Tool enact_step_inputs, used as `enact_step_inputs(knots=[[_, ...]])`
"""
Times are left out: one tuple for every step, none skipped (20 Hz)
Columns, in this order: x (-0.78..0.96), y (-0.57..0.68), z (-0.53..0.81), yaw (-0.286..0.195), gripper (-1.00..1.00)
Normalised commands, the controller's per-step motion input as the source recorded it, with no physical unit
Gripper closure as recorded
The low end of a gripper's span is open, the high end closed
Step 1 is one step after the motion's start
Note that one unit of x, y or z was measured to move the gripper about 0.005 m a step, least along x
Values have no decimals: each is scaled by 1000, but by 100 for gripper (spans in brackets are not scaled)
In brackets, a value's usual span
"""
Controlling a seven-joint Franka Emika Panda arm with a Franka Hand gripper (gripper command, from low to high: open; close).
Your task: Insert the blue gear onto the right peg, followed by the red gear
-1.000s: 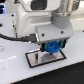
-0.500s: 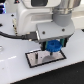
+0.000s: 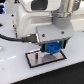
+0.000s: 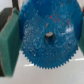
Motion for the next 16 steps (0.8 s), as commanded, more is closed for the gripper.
enact_step_inputs(knots=[[494,69,420,0,100],[503,117,449,0,100],[477,154,494,0,100],[420,120,377,0,100],[343,37,234,0,100],[169,0,91,0,100],[72,-10,-308,0,100],[74,-27,-305,0,100],[44,-52,-228,0,100],[67,-69,-179,0,100],[45,-87,-127,0,100],[35,-142,-170,0,100],[25,-154,-233,0,100],[28,-133,-274,0,100],[69,-65,-237,0,100],[97,-23,-188,0,100]])
